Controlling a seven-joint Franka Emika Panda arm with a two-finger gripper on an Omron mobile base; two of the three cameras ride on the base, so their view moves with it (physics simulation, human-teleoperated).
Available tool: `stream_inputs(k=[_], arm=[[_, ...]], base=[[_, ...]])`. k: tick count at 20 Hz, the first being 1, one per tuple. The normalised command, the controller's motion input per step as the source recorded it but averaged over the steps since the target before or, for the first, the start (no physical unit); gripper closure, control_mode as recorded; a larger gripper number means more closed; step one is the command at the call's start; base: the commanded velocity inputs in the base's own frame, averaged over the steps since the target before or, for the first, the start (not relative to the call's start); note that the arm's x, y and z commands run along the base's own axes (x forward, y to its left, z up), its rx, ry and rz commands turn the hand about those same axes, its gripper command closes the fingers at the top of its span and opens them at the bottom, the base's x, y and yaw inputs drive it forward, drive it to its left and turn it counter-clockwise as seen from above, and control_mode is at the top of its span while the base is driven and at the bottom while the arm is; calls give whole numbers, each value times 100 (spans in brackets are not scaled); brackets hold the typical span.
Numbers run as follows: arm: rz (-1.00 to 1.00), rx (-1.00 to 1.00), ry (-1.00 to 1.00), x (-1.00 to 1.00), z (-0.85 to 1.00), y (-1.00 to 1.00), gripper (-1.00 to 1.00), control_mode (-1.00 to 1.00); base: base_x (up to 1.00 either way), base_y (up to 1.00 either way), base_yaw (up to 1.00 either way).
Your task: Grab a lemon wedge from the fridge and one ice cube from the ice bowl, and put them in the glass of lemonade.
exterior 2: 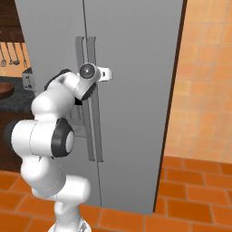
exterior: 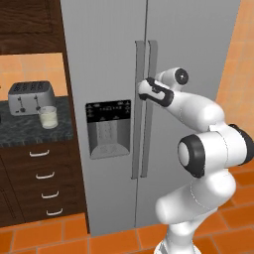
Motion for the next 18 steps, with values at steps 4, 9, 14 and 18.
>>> stream_inputs(k=[4, 9, 14, 18], arm=[[0, 0, 0, 0, 0, 0, 100, -100], [-6, 0, -3, -1, 0, -14, 100, -100], [-18, 0, -3, 0, 0, -62, 100, -100], [-19, 1, 0, -6, 18, -76, 100, -100]], base=[[0, 0, 0], [0, 0, 0], [0, 0, 0], [0, 0, 0]])
